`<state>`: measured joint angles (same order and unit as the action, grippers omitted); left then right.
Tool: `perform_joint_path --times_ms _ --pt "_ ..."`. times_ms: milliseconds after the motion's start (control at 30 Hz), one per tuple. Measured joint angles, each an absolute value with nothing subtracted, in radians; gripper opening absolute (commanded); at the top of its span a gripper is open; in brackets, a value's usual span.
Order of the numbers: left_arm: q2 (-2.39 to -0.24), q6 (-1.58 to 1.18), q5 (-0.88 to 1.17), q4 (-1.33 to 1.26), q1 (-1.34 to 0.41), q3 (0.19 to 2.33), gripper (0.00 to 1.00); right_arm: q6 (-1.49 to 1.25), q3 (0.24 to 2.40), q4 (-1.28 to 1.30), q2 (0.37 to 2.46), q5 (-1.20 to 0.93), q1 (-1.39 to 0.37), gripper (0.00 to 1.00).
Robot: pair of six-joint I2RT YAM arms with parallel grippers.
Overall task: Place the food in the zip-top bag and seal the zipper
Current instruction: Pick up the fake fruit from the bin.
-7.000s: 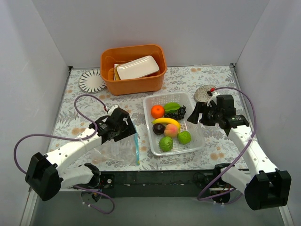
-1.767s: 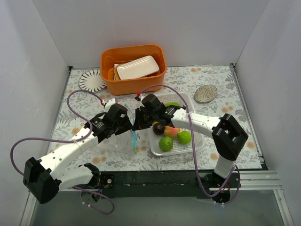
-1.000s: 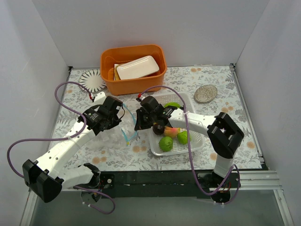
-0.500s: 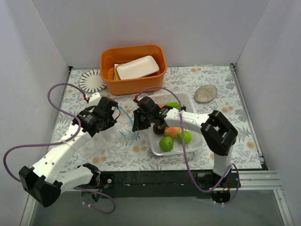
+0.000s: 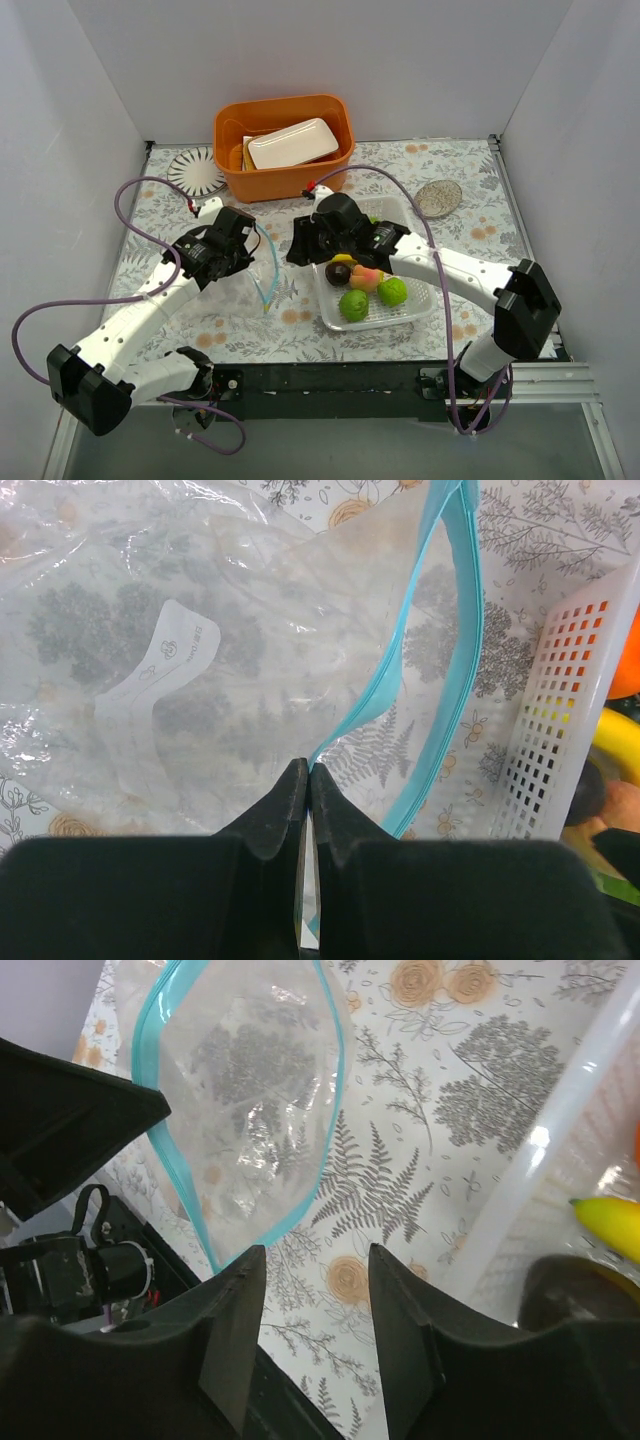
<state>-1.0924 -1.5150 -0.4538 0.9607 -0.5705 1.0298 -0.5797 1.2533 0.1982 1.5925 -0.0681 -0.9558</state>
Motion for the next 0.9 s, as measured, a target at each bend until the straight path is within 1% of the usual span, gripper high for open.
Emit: perform_joint_path --times_ms 100,233,367,500,567,900 --pt "-1.092 -1.509 -0.445 0.946 -0.57 1.007 0.0 -0.569 1.219 0.241 1.53 -0.009 -0.952 0.62" --pt "-1.09 -1.504 -0.426 0.93 -0.57 0.986 0.0 -0.553 1.152 0.305 1.454 0.062 -0.92 0.63" --pt "-1.082 -1.497 -0.403 0.901 -0.57 0.961 0.0 -0.543 1.073 0.363 1.399 0.104 -0.818 0.63" --pt "-1.077 -1.493 -0.38 0.881 -0.57 0.939 0.0 -0.534 1.031 0.418 1.388 0.132 -0.67 0.63" --pt "-1.076 -1.491 -0.371 0.872 -0.57 0.933 0.0 -0.53 1.023 0.437 1.388 0.167 -0.624 0.63" --pt "-1.073 -1.493 -0.326 0.828 -0.57 0.924 0.0 -0.619 1.022 0.455 1.429 0.326 -0.581 0.62"
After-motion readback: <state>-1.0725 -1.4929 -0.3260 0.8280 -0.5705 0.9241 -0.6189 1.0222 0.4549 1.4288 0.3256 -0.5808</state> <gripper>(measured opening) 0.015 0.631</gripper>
